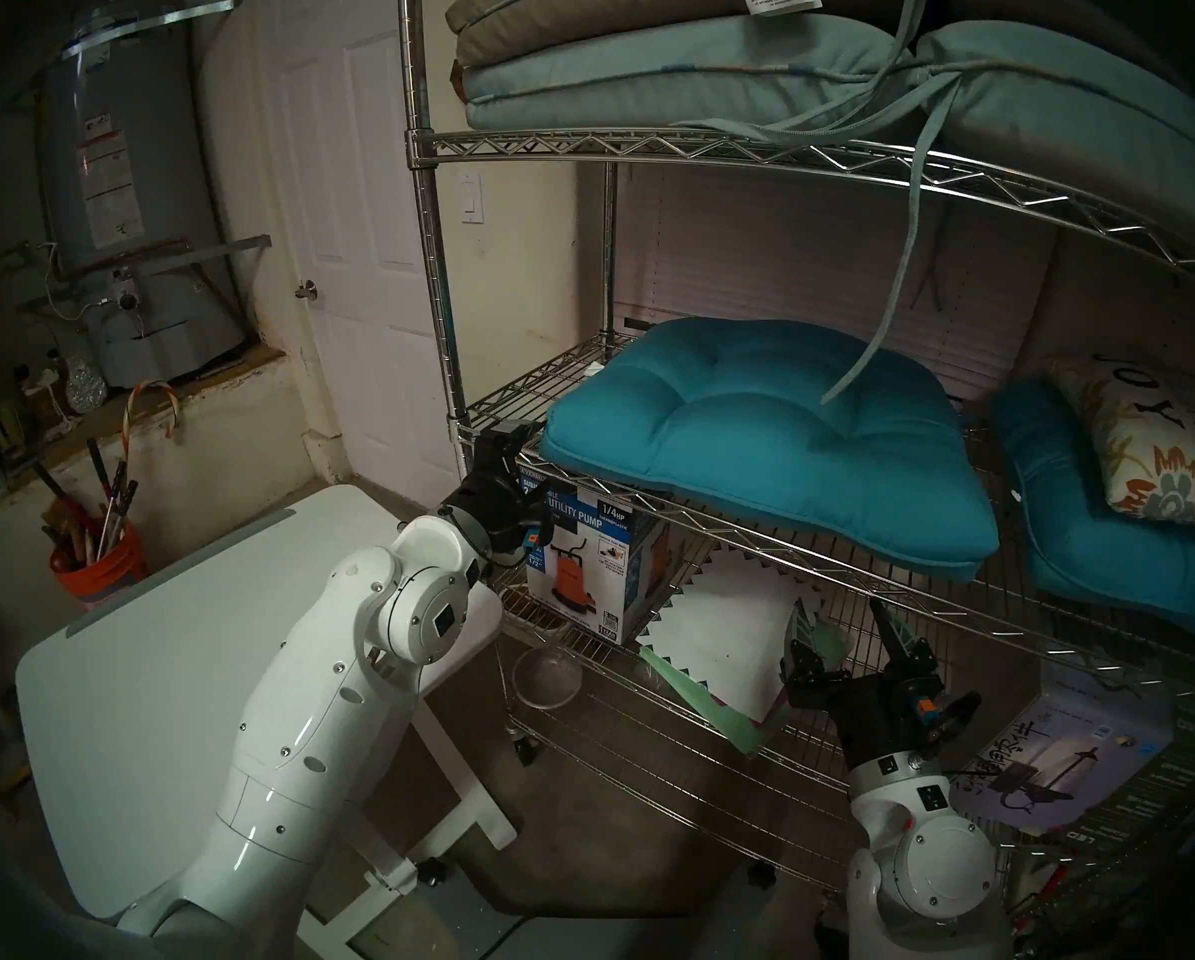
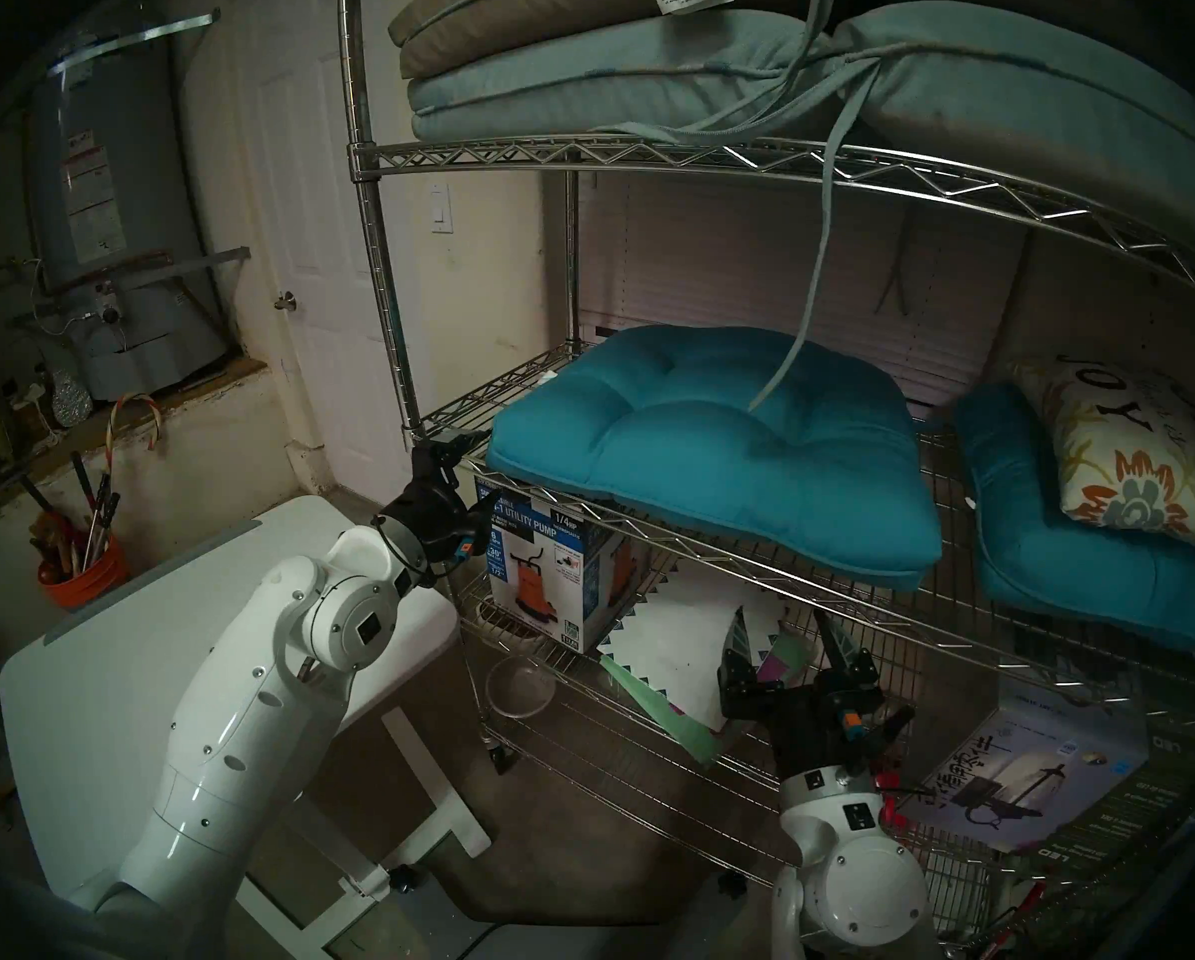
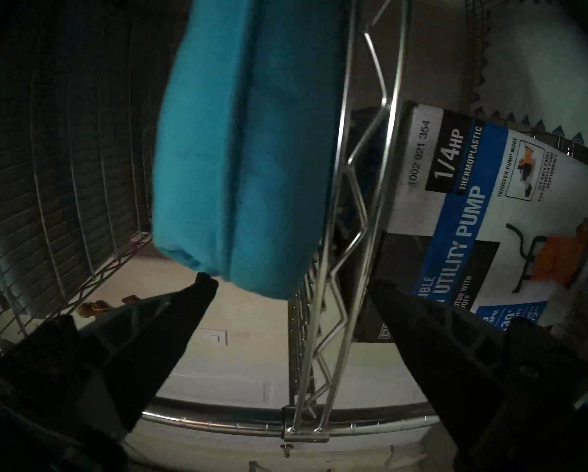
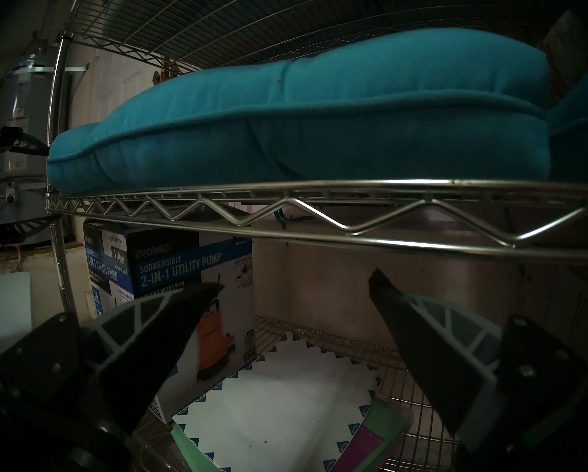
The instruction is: Take cushion off the shelf
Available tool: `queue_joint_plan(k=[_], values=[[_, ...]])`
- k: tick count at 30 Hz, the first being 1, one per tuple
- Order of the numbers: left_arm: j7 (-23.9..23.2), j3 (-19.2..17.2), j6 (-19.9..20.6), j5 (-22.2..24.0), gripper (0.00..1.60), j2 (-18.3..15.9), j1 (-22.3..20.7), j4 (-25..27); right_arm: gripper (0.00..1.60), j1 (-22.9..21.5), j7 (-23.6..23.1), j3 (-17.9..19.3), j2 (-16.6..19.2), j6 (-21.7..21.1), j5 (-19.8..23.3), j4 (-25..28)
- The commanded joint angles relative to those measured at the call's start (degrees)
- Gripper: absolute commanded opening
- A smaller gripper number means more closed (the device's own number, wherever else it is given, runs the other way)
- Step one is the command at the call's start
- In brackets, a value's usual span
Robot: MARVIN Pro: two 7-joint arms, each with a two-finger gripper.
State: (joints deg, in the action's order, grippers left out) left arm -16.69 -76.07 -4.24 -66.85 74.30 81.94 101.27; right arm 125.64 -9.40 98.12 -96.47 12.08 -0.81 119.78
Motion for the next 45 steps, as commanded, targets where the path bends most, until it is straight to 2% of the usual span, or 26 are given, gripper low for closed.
queue_joint_plan(k=[1,27,45], values=[[1.19,0.83,0.30,-1.27,1.60,1.43,-4.18,0.18,1.60,-0.13,-0.07,-0.04,0.08,0.24,-0.03,1.17],[-2.95,1.01,3.03,-3.08,1.60,1.23,-3.11,7.51,1.60,-0.18,-0.06,-0.04,0.08,0.27,-0.02,1.10],[-6.27,0.77,4.27,-3.20,1.60,1.22,-3.11,9.19,1.60,-0.11,-0.07,-0.05,0.08,0.22,-0.03,1.21]])
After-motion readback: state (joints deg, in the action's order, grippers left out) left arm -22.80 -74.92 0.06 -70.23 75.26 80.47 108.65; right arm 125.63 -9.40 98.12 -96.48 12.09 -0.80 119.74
